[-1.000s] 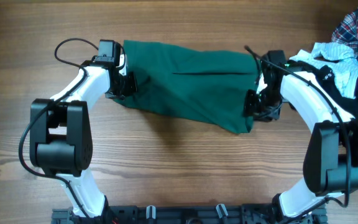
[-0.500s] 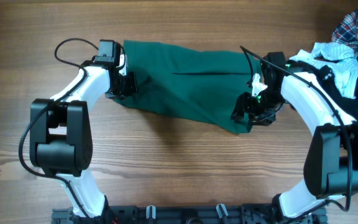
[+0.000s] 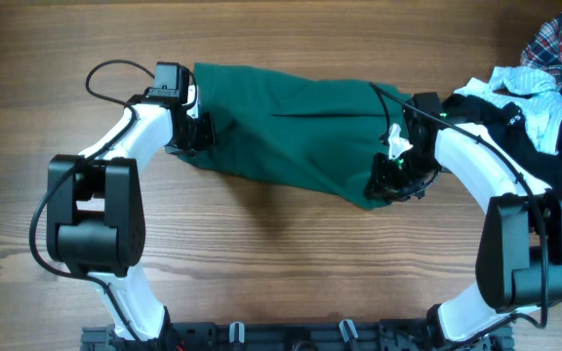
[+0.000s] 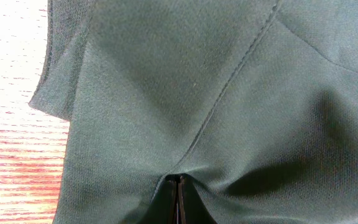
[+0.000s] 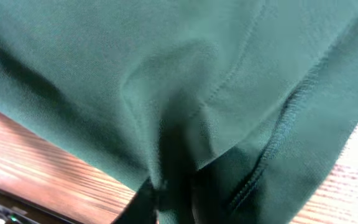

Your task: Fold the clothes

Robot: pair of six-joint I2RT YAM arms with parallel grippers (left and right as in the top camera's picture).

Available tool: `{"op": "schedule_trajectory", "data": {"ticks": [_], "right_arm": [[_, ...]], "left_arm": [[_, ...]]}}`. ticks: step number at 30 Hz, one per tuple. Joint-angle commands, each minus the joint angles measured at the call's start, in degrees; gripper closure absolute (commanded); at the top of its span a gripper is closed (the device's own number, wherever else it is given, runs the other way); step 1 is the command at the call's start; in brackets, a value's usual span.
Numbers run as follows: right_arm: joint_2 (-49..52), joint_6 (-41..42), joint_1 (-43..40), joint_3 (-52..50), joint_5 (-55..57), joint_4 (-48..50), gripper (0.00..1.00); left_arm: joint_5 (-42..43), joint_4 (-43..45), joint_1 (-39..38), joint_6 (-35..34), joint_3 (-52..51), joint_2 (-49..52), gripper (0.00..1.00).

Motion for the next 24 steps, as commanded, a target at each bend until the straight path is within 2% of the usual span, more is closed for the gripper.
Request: {"op": "schedule_trajectory", "data": {"ticks": [1,7,15,24], "right_arm": [[-1.4,-0.2,0.5,-0.5,-1.1,1.6,0.96],[-1.4,2.8,0.5,0.8,-0.9,7.5,0.96],[-1.4,3.3,0.1,7.8,4.0,7.8,0.96],[-1.4,5.7,-7.3,7.7,8.9,7.5,0.96]], "left_arm": [[-0.6,0.1,-0.6,1.1,-0.2,3.0,0.96],[-0.6,0.0,-0.6,1.1,-0.2,3.0,0.96],[-0.6,0.0,-0.6,1.1,-0.2,3.0,0.96],[-0.6,-0.2,-0.6,1.1,-0.2,3.0,0.96]]}}
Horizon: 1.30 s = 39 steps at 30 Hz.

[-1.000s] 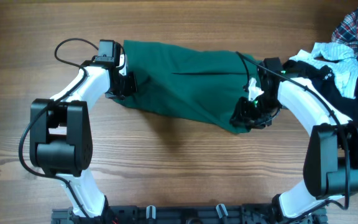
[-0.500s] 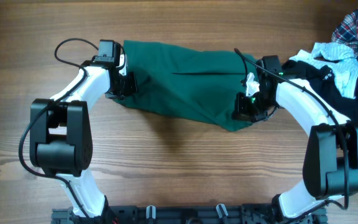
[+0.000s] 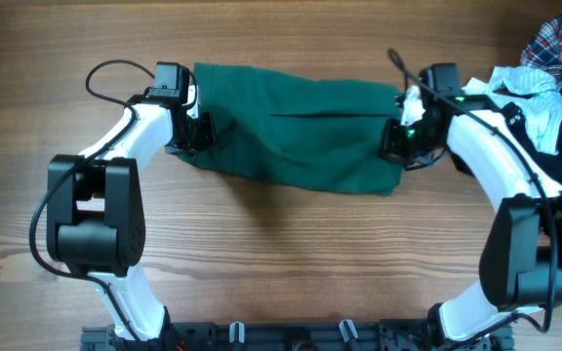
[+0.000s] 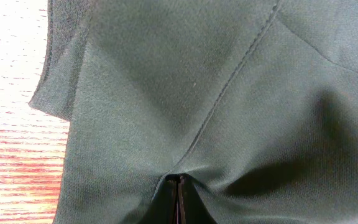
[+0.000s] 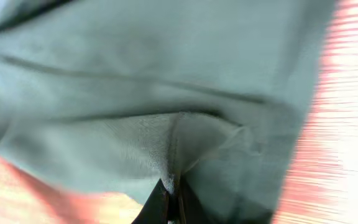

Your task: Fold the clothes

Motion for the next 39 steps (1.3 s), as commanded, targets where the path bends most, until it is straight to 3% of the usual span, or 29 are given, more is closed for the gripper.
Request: {"op": "schedule_trajectory", "data": {"ticks": [1,21,29,39], "right_arm": [[-1.4,1.6,-4.0,0.9,4.7,-0.2,0.96],[0.0,-1.7,-5.9,-1.3,8.2,-1.4,0.95],[-4.0,-9.2,-5.5,6.3,0.0,-1.8,0.63],[-4.1,-8.6,1.9,8.0,-3.2,1.1,0.59]], "left_arm": [[-0.6,0.0,-0.6,1.1,-0.2,3.0,0.96],[-0.6,0.0,-0.6,1.1,-0.2,3.0,0.96],[-0.6,2.6,-0.6,1.1,0.3,2.6,0.96],[-0.6,2.6,-0.6,1.2,7.4,-2.5,0.94]]}}
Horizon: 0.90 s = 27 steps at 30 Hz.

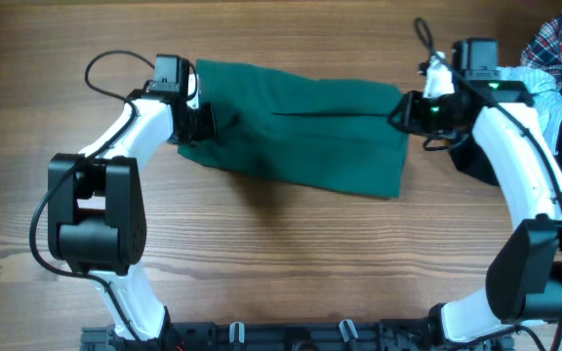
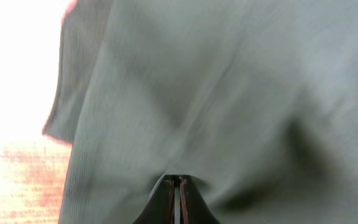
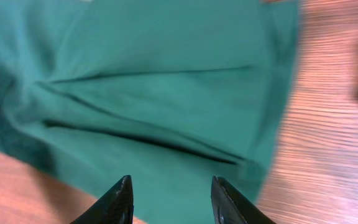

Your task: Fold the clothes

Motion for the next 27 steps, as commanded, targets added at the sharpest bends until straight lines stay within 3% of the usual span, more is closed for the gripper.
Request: {"op": "schedule_trajectory", "data": {"ticks": [1,8,17,27], "right_arm": [[-0.5,0.0,4.3,0.7,-2.4,1.1,0.58],[0.8,3.5,10.3,0.3,1.7,2.7,0.6],[0.8,4.4,10.3,0.3,1.7,3.6,0.59],[0.8,4.8,10.3,0.3,1.9,4.2,0.58]], "left_arm": [[-0.6,0.5,-0.3,1.1,5.0,-2.9,0.93],[-0.6,5.8,-0.3,1.4,6.1,-2.5,0.93],[-0.5,11.9,-0.6,3.1,6.1,1.6,0.96],[-0.3,13.1,-2.2,3.1,6.1,7.8,0.96]]}}
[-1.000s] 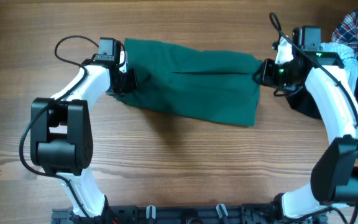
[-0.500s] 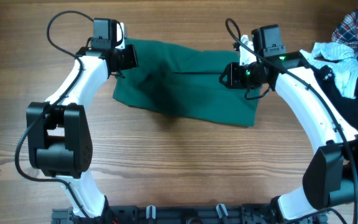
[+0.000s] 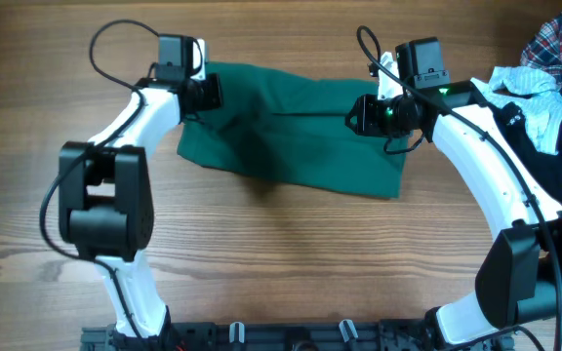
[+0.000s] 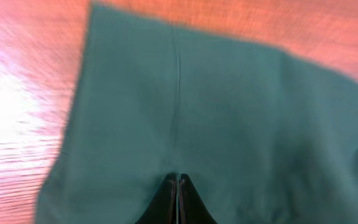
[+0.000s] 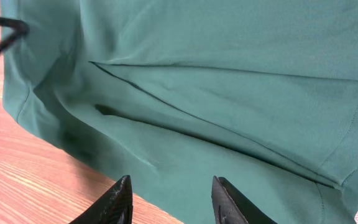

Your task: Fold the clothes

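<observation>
A dark green garment lies spread across the far middle of the wooden table. My left gripper is at its far left corner. In the left wrist view the fingers are shut, and the green cloth with its seam runs right up to the tips. My right gripper hovers over the garment's right part. It is open in the right wrist view, with flat green cloth below and nothing between the fingers.
A heap of other clothes sits at the right edge: a plaid shirt, a white and light blue piece and a dark one. Bare wood lies in front of the garment.
My right gripper, still open, has moved left from beyond the garment's right edge to over its right part. The left gripper has shifted toward the far edge, still shut at the garment's left corner.
Both grippers were shut on the garment, the right one holding its right end turned in at the front. Then the right end was out to the right and the cloth lay spread. Then the right gripper was open beside that edge, and now it hangs over the cloth.
</observation>
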Robot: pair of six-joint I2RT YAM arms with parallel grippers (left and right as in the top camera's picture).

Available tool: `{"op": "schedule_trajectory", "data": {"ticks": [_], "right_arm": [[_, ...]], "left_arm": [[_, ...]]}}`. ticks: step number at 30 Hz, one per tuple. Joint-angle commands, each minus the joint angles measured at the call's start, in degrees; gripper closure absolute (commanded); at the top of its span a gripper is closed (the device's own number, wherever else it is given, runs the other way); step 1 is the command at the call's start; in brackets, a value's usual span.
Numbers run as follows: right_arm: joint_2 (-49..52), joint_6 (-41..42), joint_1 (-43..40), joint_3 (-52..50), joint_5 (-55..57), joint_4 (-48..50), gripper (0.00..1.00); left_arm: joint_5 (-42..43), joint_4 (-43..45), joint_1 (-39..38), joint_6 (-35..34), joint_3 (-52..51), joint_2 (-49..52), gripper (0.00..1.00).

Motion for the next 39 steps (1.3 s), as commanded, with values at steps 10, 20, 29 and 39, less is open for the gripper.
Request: {"op": "schedule_trajectory", "data": {"ticks": [10,20,29,39], "right_arm": [[0.8,0.7,-0.2,0.3,1.0,0.4,0.58],[0.8,0.7,-0.2,0.3,1.0,0.7,0.55],[0.8,0.7,-0.1,0.3,1.0,0.5,0.54],[0.8,0.7,-0.2,0.3,1.0,1.2,0.54]], "left_arm": [[-8.7,-4.0,-1.1,1.3,0.6,4.0,0.96],[-13.0,-9.5,1.3,-6.9,-1.5,4.1,0.96],[-12.8,-14.4,6.2,-13.3,-2.9,4.1,0.96],[-11.2,-16.6,6.9,-14.6,-2.8,4.1,0.96]]}}
